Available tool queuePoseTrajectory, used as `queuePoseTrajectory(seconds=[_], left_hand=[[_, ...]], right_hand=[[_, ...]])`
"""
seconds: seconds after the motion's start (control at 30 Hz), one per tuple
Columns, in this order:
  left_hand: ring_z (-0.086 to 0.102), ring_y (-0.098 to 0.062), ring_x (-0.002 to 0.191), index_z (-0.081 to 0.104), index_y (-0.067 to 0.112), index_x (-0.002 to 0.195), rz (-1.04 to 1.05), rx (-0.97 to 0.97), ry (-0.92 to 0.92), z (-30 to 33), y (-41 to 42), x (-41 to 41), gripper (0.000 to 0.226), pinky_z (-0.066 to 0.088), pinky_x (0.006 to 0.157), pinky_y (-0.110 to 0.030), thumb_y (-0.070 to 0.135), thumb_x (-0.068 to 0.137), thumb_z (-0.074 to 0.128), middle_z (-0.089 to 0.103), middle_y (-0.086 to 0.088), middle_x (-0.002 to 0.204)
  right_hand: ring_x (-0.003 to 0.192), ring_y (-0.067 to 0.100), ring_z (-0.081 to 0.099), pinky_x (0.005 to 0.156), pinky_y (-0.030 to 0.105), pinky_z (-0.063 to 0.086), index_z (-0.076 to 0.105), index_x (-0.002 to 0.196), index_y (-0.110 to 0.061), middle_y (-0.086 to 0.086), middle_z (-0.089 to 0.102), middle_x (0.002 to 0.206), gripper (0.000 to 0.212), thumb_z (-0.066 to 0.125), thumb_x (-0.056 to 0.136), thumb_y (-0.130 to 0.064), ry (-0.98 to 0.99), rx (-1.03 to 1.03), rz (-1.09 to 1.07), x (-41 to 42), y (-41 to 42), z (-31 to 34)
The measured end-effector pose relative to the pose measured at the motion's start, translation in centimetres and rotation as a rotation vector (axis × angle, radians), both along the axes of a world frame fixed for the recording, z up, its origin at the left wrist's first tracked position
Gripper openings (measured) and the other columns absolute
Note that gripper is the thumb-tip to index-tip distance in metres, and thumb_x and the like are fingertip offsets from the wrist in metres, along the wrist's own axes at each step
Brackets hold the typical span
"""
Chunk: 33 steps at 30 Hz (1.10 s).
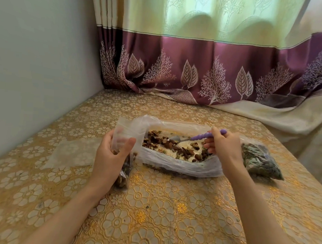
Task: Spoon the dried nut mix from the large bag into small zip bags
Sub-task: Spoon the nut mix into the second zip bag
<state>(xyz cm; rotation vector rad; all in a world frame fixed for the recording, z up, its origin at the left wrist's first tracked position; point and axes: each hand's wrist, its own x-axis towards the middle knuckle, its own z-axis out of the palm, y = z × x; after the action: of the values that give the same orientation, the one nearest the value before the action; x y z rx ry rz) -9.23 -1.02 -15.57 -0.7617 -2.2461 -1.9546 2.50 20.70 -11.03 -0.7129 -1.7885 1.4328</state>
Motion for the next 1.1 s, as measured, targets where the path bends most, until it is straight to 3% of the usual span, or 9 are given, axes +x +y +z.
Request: queuePoseTrajectory(seconds=[0.17, 0.23, 0.33, 0.5, 0.63, 0.8, 0.97, 1.1], left_hand=[[0.055, -0.001, 0.106, 0.041, 0.020, 0.136, 0.005, 0.003, 0.007, 0.1, 0.0, 0.1, 0.081, 0.039, 0.074, -0.011, 0.064, 0.069, 0.054, 0.059, 0.005, 0.122], [0.055, 0.000, 0.104, 0.042, 0.020, 0.136, 0.004, 0.002, 0.008, 0.2, 0.0, 0.1, 0.080, 0.040, 0.072, -0.009, 0.063, 0.069, 0.054, 0.059, 0.006, 0.120], [0.054, 0.008, 0.098, 0.042, 0.020, 0.136, 0.001, 0.005, 0.011, 0.3, 0.0, 0.2, 0.078, 0.041, 0.066, -0.003, 0.061, 0.070, 0.054, 0.059, 0.009, 0.118], [0.055, -0.001, 0.105, 0.040, 0.019, 0.137, -0.003, 0.011, 0.014, 0.3, 0.1, 0.2, 0.081, 0.041, 0.069, -0.009, 0.061, 0.069, 0.053, 0.058, 0.004, 0.123], [0.055, -0.004, 0.108, 0.040, 0.020, 0.138, -0.002, 0.009, 0.015, 0.3, 0.0, 0.2, 0.081, 0.040, 0.074, -0.011, 0.061, 0.070, 0.054, 0.056, 0.003, 0.126], [0.056, 0.002, 0.100, 0.041, 0.019, 0.136, -0.007, 0.008, 0.015, 0.3, 0.1, 0.3, 0.084, 0.043, 0.073, -0.012, 0.062, 0.065, 0.057, 0.060, 0.006, 0.118], [0.058, -0.009, 0.103, 0.039, 0.017, 0.137, -0.011, 0.004, -0.001, 0.3, 0.1, 0.2, 0.092, 0.047, 0.088, -0.027, 0.061, 0.060, 0.062, 0.061, 0.006, 0.114], [0.060, -0.007, 0.098, 0.042, 0.021, 0.133, -0.012, -0.008, -0.012, 0.3, 0.1, 0.3, 0.085, 0.050, 0.086, -0.030, 0.060, 0.061, 0.064, 0.062, 0.013, 0.105]], right_hand=[[0.057, 0.013, 0.055, 0.049, 0.021, 0.044, 0.072, 0.047, -0.019, 0.014, 0.073, 0.074, 0.058, 0.043, 0.097, -0.011, 0.004, -0.106, 0.149, -0.9, -1.7, -0.2], [0.059, 0.013, 0.057, 0.051, 0.020, 0.046, 0.072, 0.046, -0.027, 0.007, 0.073, 0.068, 0.061, 0.044, 0.098, -0.013, -0.004, -0.125, 0.183, -1.1, -2.2, -0.3], [0.061, 0.013, 0.059, 0.053, 0.019, 0.049, 0.073, 0.047, -0.020, 0.005, 0.073, 0.068, 0.059, 0.044, 0.099, -0.016, -0.020, -0.177, 0.196, -1.3, -2.7, -0.4], [0.056, 0.010, 0.061, 0.052, 0.017, 0.051, 0.064, 0.071, -0.004, 0.003, 0.070, 0.058, 0.037, 0.042, 0.099, -0.012, 0.015, -0.340, 0.151, -1.2, -2.6, -0.3], [0.053, 0.011, 0.058, 0.049, 0.017, 0.048, 0.062, 0.074, -0.002, 0.001, 0.067, 0.051, 0.032, 0.041, 0.098, -0.009, 0.044, -0.369, 0.087, -1.0, -2.4, 0.2], [0.054, 0.012, 0.056, 0.050, 0.019, 0.044, 0.067, 0.057, -0.007, 0.001, 0.066, 0.052, 0.047, 0.044, 0.097, -0.011, 0.117, -0.331, 0.051, -0.4, -2.4, 1.2], [0.054, 0.011, 0.057, 0.053, 0.019, 0.045, 0.063, 0.072, -0.002, 0.002, 0.066, 0.054, 0.035, 0.046, 0.098, -0.016, 0.236, -0.327, 0.074, -0.1, -3.0, 2.9], [0.054, 0.011, 0.058, 0.051, 0.017, 0.048, 0.065, 0.075, -0.001, 0.006, 0.066, 0.062, 0.034, 0.048, 0.098, -0.018, 0.300, -0.321, 0.128, 0.0, -4.2, 4.3]])
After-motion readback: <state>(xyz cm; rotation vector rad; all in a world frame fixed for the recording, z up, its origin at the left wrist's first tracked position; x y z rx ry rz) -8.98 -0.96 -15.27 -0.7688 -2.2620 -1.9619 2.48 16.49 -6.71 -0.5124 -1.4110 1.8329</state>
